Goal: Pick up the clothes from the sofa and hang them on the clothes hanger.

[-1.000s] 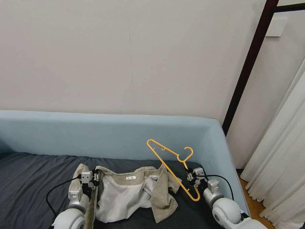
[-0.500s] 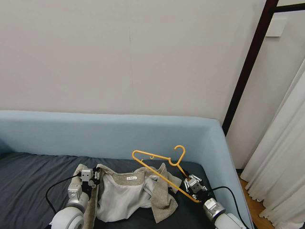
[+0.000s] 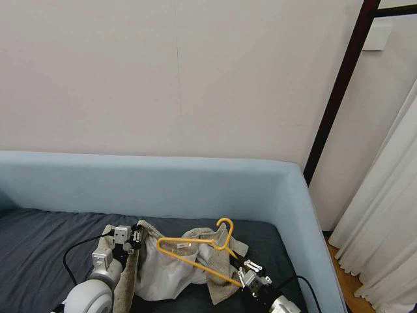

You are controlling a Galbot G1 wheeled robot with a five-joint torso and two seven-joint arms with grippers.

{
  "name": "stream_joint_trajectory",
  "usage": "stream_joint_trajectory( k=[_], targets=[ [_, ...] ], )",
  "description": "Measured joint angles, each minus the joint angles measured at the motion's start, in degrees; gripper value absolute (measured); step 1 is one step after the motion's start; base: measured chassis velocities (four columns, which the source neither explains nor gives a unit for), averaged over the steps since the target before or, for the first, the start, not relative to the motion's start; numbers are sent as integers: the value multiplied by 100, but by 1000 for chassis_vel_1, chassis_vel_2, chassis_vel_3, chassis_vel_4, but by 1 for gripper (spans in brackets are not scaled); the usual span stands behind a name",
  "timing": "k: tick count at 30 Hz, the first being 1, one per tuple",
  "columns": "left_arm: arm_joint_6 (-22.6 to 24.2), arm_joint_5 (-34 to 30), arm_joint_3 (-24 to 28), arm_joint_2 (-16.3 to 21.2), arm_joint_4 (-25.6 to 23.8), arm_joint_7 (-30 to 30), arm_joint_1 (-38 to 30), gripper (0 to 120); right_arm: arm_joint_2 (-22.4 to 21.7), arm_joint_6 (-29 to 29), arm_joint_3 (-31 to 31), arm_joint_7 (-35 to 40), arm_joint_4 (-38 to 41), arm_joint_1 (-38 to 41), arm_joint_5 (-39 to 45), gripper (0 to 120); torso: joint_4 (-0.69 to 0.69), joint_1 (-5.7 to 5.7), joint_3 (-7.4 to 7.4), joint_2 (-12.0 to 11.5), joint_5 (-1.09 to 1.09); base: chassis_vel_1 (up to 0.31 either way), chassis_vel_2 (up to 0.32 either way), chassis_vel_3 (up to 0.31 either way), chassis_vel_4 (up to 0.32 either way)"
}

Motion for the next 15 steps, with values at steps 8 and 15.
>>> stream_joint_trajectory(
  k=[8, 15],
  targets=[
    [91, 12, -13, 88, -347, -49, 262, 0, 371, -230, -311, 190, -462, 367, 157, 5, 1, 0, 0, 0, 0, 0, 0, 0, 0],
    [187, 10, 251, 60, -494, -92, 179, 0, 566, -382, -412, 307, -530, 480, 252, 5, -1, 0, 0, 0, 0, 0, 0, 0, 0]
  ],
)
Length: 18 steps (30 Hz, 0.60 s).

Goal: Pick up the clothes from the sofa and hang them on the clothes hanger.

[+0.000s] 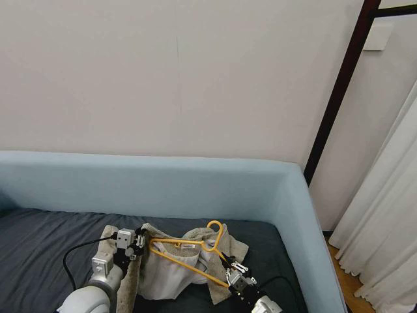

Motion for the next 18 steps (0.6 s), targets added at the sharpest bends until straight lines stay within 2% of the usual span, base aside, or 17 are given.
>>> stream_joint_trajectory(
  k=[9, 18],
  targets=[
    [103, -7, 652, -98, 147, -68, -530, 0, 95, -131, -195, 140, 40, 203, 72, 5, 0, 0, 0, 0, 0, 0, 0, 0, 0],
    [212, 83, 815, -288, 33, -81, -652, 0, 202, -253, -382, 226, -193, 519, 135, 5, -2, 0, 0, -1, 1, 0, 0, 0, 0]
  ],
)
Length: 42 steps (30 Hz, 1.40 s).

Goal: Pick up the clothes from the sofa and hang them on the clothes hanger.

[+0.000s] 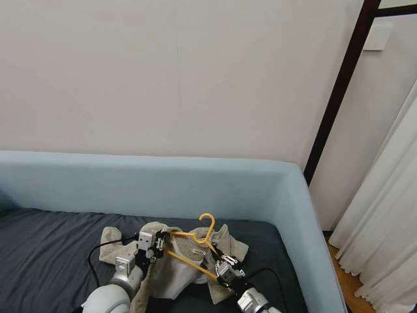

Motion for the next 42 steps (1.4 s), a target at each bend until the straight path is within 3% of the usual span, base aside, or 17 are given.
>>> stream_joint_trajectory(
  k=[8, 23, 36, 42],
  targets=[
    [-14, 196, -95, -93, -210, -2, 384, 0, 52, -109, 134, 92, -276, 207, 159, 5, 3, 0, 0, 0, 0, 0, 0, 0, 0],
    [-7, 464, 177, -647, -185, -134, 241, 0, 66, -248, 40, 168, -98, 239, 146, 5, 2, 0, 0, 0, 0, 0, 0, 0, 0],
    [-129, 463, 67, -832, -229, -91, 480, 0, 90, -239, -86, 179, -8, 222, 106, 5, 2, 0, 0, 0, -1, 0, 0, 0, 0],
    [-117, 578, -112, -675, -229, -41, 874, 16, 45, -216, 21, 204, 86, 234, 189, 5, 3, 0, 0, 1, -1, 0, 0, 0, 0]
  ],
)
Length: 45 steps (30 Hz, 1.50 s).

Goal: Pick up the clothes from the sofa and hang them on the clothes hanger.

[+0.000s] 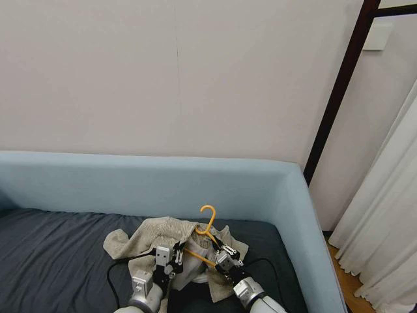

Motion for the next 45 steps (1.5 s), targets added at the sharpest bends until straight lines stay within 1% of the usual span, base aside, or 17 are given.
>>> stream_joint_trajectory(
  k=[10, 13, 15, 19, 21, 23, 25, 26, 28, 29, 30, 31, 34, 35, 38, 40, 45],
  targets=[
    [163, 214, -178, 68, -92, 13, 208, 53, -111, 245, 191, -13, 165, -179, -186, 5, -2, 0, 0, 1, 0, 0, 0, 0, 0],
    [-113, 470, -428, 237, -233, 275, 402, 67, -125, 366, 278, -28, 131, -208, -283, 5, -1, 0, 0, 0, 0, 0, 0, 0, 0],
    [-206, 544, -478, 300, -262, 336, 437, 69, -126, 376, 285, -29, 130, -212, -288, 5, -1, 0, 0, 1, 0, 0, 0, 0, 0],
    [-816, 654, -605, 746, -377, 542, 407, 87, -59, 403, 289, -29, 138, -249, -376, 5, -1, 0, 0, 1, -1, 0, 0, 0, 0],
    [-887, 580, -614, 894, -395, 570, 339, 91, -35, 420, 289, -29, 128, -250, -406, 5, -1, 0, 0, 1, 0, 0, 0, 0, 0],
    [-938, 336, -618, 1236, -450, 638, 169, 98, 3, 466, 289, -29, 75, -250, -459, 5, -1, 0, 0, 1, -2, 0, 0, 0, 0],
    [-984, -91, -630, 1709, -472, 833, -131, 100, 25, 516, 290, -31, 20, -248, -506, 5, -2, 0, 0, 0, 0, 0, 0, 0, 0],
    [-984, -91, -630, 1709, -472, 833, -131, 100, 25, 516, 290, -31, 20, -248, -506, 5, -2, 0, 0, 0, 0, 0, 0, 0, 0],
    [-1078, -458, -629, 2056, -403, 1168, -430, 100, 48, 556, 290, -42, -31, -223, -549, 5, -3, 0, 0, 1, -2, 0, 0, 0, 0],
    [-1286, -849, -609, 2387, -217, 1640, -761, 100, 93, 584, 293, -63, -87, -182, -584, 5, -3, 0, 0, 1, 0, 0, 0, 0, 0],
    [-1460, -1066, -597, 2548, -68, 1940, -912, 100, 133, 591, 293, -73, -111, -152, -595, 5, -5, 0, 0, 0, 0, 0, 0, 0, 0],
    [-1460, -1066, -597, 2548, -68, 1940, -912, 100, 133, 591, 293, -73, -111, -152, -595, 5, -5, 0, 0, 0, 0, 0, 0, 0, 0],
    [-1922, -1722, -565, 2968, 549, 3037, -1299, 100, 273, 620, 194, -97, -203, -3, -621, 5, -2, 1, 0, 0, 0, 0, 0, 0, 0],
    [-2003, -1826, -552, 3043, 742, 3301, -1377, 100, 308, 643, 145, -104, -236, 43, -644, 5, 0, 0, 0, 0, 0, 0, 0, 0, 0],
    [-2055, -1882, -541, 3088, 876, 3491, -1428, 100, 329, 661, 114, -111, -257, 69, -661, 5, 1, 1, 0, 0, -1, 0, 0, 0, 0],
    [-2162, -2036, -481, 3184, 1192, 4075, -1598, 100, 367, 707, 50, -126, -308, 116, -715, 5, 3, 1, 0, 0, -2, 0, 0, 0, 0],
    [-2180, -2191, -380, 3236, 1423, 4585, -1807, 100, 389, 736, 27, -129, -328, 120, -755, 5, 1, 1, 0, 0, -2, 0, 0, 0, 0]
  ],
)
